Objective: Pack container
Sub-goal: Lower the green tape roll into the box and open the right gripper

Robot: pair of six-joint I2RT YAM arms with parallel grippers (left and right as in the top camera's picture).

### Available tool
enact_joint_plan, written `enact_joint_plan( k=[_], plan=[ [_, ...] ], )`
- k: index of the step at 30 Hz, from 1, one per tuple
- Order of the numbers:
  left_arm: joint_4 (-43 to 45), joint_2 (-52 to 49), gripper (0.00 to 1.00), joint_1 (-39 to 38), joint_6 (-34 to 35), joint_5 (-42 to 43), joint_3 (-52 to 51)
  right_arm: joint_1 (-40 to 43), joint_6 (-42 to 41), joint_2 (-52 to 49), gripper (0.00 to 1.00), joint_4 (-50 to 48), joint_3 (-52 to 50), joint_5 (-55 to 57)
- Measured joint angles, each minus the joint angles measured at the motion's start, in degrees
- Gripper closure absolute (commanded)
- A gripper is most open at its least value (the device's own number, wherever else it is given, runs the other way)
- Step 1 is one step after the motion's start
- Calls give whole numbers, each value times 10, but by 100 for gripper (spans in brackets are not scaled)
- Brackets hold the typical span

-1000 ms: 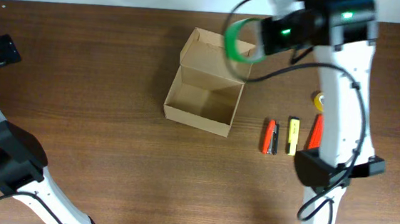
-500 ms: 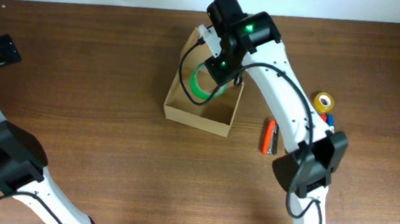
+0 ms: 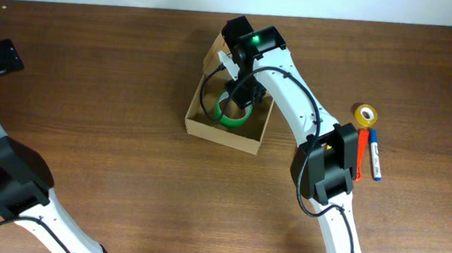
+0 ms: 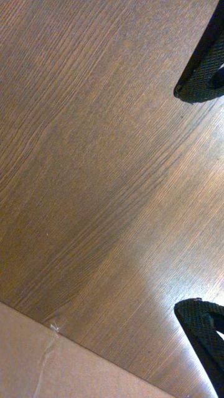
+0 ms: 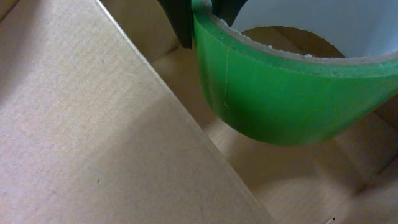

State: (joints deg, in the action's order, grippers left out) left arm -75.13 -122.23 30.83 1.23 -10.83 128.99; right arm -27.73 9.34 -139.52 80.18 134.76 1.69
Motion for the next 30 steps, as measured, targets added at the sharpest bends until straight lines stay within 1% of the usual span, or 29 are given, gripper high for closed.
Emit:
enact_joint_plan(
  k=[16,25,30],
  plan=[
    [0,0,0,0,0,0,0,8,-6,-31,96,-3,-2,0],
    [0,0,0,0,0,0,0,9,-6,-32,96,-3,-2,0],
    [0,0,0,0,0,0,0,9,-6,-32,96,-5,-27,0]
  ],
)
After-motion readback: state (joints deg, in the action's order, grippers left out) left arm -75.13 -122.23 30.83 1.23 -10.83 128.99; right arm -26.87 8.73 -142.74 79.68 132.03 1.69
